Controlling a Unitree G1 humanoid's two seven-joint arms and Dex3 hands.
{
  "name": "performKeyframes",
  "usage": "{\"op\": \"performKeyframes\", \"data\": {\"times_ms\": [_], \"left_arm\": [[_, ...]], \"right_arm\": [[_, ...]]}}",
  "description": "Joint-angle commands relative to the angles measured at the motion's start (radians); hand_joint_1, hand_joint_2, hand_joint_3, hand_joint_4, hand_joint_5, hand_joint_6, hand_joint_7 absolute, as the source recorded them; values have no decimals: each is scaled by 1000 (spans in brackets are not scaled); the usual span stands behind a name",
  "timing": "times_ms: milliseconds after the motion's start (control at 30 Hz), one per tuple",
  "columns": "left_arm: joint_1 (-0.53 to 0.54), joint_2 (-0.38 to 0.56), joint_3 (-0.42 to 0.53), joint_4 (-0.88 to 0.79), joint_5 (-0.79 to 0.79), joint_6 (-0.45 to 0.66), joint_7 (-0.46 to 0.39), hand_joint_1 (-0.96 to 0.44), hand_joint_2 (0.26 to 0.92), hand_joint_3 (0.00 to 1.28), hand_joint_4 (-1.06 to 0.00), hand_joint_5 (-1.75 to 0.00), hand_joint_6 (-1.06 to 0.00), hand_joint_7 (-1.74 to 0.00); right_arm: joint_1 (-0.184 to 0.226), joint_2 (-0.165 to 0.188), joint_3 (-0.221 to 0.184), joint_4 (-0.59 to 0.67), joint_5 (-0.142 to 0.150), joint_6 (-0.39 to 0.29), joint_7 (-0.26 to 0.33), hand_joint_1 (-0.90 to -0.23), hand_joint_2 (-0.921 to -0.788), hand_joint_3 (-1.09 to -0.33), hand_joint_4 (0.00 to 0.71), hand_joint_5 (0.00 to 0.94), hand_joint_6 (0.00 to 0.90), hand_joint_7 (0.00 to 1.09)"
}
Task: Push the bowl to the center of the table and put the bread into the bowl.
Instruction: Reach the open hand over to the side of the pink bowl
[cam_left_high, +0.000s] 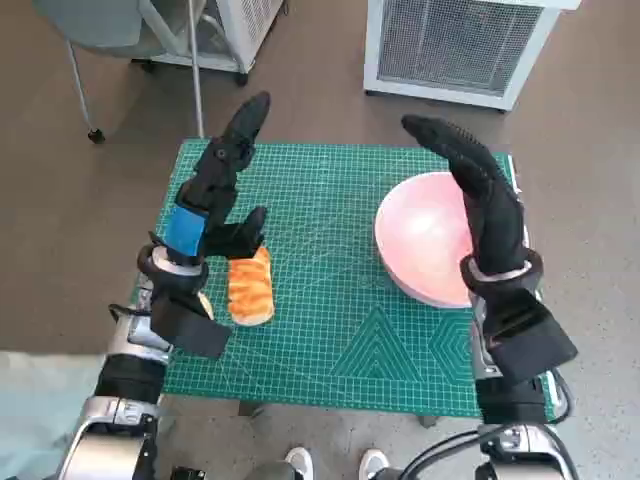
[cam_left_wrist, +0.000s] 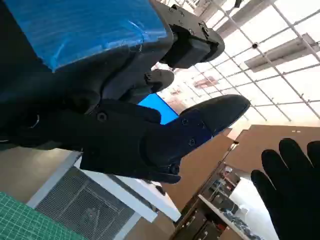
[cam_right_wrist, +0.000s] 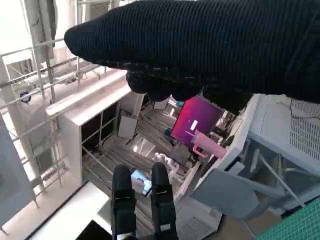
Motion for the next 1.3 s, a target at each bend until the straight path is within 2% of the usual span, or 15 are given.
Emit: {"op": "performKeyframes", "data": {"times_ms": [33, 967, 1167, 1233, 1300], "left_arm": [[-1, 10, 5, -6, -12, -2, -8, -691, 921, 662, -170, 0, -242, -1], [-2, 6, 6, -7, -5, -13, -7, -673, 921, 655, -170, 0, -240, 0], [-4, 6, 6, 3, 2, -18, 1, -673, 921, 655, -170, 0, -240, 0], [-4, 6, 6, 6, 5, -20, 5, -673, 921, 655, -170, 0, -240, 0], [-3, 6, 6, 6, 9, -19, 9, -673, 921, 655, -170, 0, -240, 0]], "right_arm": [[27, 5, 0, 2, -3, 11, -5, -669, -921, -802, 267, 1, -1, 627], [34, -2, -7, -10, 9, 20, 1, -671, -921, -803, 263, 0, -1, 622], [19, -51, -52, 42, 42, 10, 14, -660, -921, -817, 251, 0, -1, 606], [12, -70, -76, 79, 36, -1, -1, -654, -921, -821, 250, 0, -1, 603], [8, -91, -105, 126, 4, -17, -51, -645, -921, -823, 251, 1, -1, 604]]}}
